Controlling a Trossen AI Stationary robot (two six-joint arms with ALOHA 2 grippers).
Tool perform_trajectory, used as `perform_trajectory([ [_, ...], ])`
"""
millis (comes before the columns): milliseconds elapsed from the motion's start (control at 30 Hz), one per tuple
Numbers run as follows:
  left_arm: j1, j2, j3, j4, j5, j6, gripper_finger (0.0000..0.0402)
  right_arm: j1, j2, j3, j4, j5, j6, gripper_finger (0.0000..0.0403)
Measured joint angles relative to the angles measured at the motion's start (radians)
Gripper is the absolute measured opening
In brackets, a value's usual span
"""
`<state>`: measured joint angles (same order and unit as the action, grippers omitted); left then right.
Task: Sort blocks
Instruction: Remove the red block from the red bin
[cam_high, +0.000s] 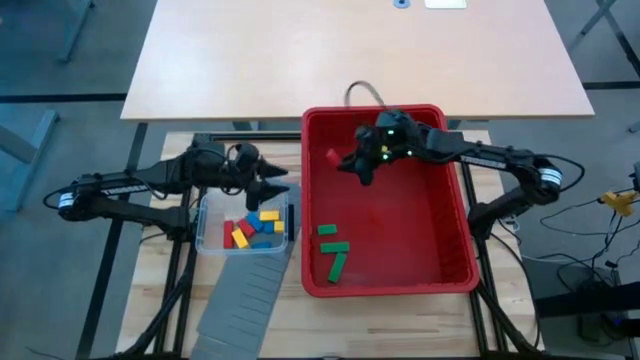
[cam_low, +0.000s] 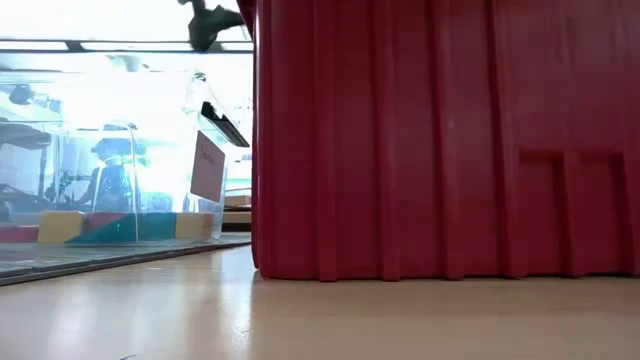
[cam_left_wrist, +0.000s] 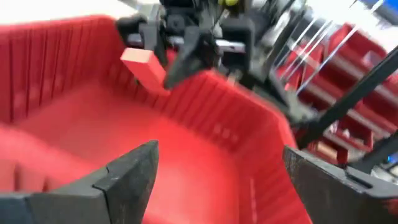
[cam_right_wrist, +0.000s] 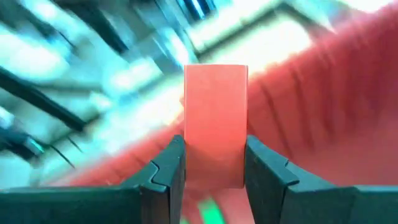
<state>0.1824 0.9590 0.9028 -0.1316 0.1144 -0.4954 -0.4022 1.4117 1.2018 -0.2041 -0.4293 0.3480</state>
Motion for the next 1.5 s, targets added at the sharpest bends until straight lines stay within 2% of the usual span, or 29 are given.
perform_trajectory([
  [100,0.003,0.019,0.000,0.110,-0.014,0.030,0.0316,0.033,-0.011,0.000,0.158,0.001,0.083,0.0110],
  [267,0.003,0.070,0.000,0.254,-0.019,0.041,0.0315,0.083,0.012,0.000,0.325,0.004,0.173,0.0110],
  [567,0.003,0.173,0.000,0.393,-0.068,0.014,0.0315,0.163,0.087,0.002,0.473,0.011,0.239,0.0110],
  [833,0.002,0.220,0.000,0.465,-0.068,-0.038,0.0309,0.220,0.158,0.078,0.479,0.016,0.237,0.0110],
  [900,0.002,0.221,0.000,0.464,-0.061,-0.041,0.0286,0.227,0.176,0.096,0.472,0.018,0.235,0.0110],
  [967,0.001,0.218,0.000,0.464,-0.040,-0.042,0.0239,0.228,0.183,0.108,0.465,0.018,0.232,0.0110],
  [1100,0.001,0.204,0.002,0.457,0.008,-0.038,0.0098,0.226,0.190,0.114,0.465,0.019,0.218,0.0111],
  [1333,0.001,0.179,0.002,0.421,0.019,-0.031,0.0096,0.225,0.190,0.115,0.468,0.021,0.206,0.0113],
  [1500,0.002,0.108,0.000,0.249,0.045,-0.018,0.0095,0.225,0.182,0.116,0.419,-0.001,0.218,0.0148],
])
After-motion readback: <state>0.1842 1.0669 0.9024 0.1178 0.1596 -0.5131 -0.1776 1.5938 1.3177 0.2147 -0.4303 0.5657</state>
